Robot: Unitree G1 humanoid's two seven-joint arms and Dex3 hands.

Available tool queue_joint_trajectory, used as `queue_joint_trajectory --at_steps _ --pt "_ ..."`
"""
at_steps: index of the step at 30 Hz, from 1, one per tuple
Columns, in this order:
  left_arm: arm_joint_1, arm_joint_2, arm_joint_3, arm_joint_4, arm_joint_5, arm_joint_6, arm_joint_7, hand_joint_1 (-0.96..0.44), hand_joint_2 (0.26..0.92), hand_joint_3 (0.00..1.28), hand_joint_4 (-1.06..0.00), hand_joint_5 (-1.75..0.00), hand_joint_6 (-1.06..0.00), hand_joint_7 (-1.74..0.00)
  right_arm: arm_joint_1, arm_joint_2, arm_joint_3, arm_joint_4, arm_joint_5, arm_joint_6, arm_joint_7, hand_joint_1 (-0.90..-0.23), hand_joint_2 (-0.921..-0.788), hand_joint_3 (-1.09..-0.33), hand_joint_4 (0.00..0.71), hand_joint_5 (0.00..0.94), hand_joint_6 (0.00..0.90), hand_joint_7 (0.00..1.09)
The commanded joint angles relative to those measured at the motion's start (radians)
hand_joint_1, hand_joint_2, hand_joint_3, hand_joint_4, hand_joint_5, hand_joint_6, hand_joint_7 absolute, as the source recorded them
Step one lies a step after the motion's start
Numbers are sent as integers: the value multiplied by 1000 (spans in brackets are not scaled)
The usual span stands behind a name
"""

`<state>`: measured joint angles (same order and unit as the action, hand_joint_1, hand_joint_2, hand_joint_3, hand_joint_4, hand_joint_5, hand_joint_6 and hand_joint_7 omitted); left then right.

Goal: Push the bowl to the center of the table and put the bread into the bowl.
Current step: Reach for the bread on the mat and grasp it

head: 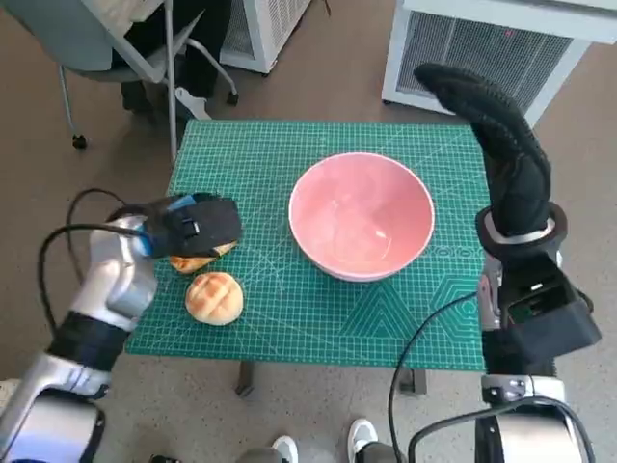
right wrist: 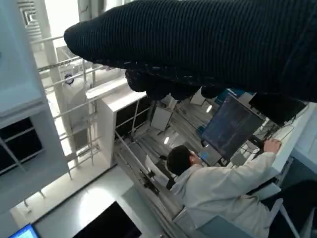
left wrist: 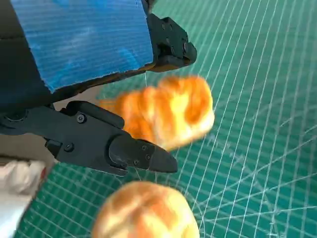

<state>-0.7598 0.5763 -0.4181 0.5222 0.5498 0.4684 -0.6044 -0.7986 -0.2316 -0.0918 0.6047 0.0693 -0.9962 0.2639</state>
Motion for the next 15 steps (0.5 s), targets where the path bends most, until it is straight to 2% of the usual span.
queue_joint_trajectory --at_steps 1,2,4,6,8,10,13,14,15 --pt "-32 -25 -11 69 18 -13 32 -548 883 1 -359 -77 -386 -47 28 -6 6 -6 -25 13 -10 -556 -921 -772 281 1 -1 679" --pt "-33 -30 -11 83 18 -17 39 -536 883 1 -435 -106 -412 -56 28 -7 6 -6 -26 14 -12 -554 -921 -772 281 2 -1 677" --pt "-36 -38 -13 108 17 -27 52 -523 883 0 -496 -146 -437 -60 28 -7 6 -6 -30 14 -15 -553 -921 -772 281 2 -1 676" --pt "-39 -44 -14 128 17 -36 62 -491 881 0 -470 -580 -510 -63 28 -8 5 -6 -33 14 -17 -547 -921 -773 281 1 -1 672" --pt "-42 -46 -15 138 16 -41 67 -480 880 0 -442 -763 -536 -62 28 -8 5 -7 -36 15 -19 -545 -921 -774 281 1 -1 670" --pt "-45 -47 -15 145 15 -45 69 -474 880 0 -424 -878 -552 -60 28 -8 5 -7 -38 15 -21 -544 -921 -775 281 1 -1 668" --pt "-47 -50 -13 161 11 -62 84 -471 880 0 -416 -926 -559 -59 30 -10 3 -7 -41 13 -23 -543 -921 -775 281 1 -1 667" --pt "-48 -51 -9 166 8 -74 97 -437 895 25 -508 -976 -604 -477 31 -11 2 -6 -43 12 -25 -537 -921 -777 281 1 -1 666" --pt "-48 -52 -6 170 5 -83 107 -415 904 41 -574 -1014 -633 -747 32 -12 1 -5 -44 11 -26 -535 -921 -780 280 1 -1 665"
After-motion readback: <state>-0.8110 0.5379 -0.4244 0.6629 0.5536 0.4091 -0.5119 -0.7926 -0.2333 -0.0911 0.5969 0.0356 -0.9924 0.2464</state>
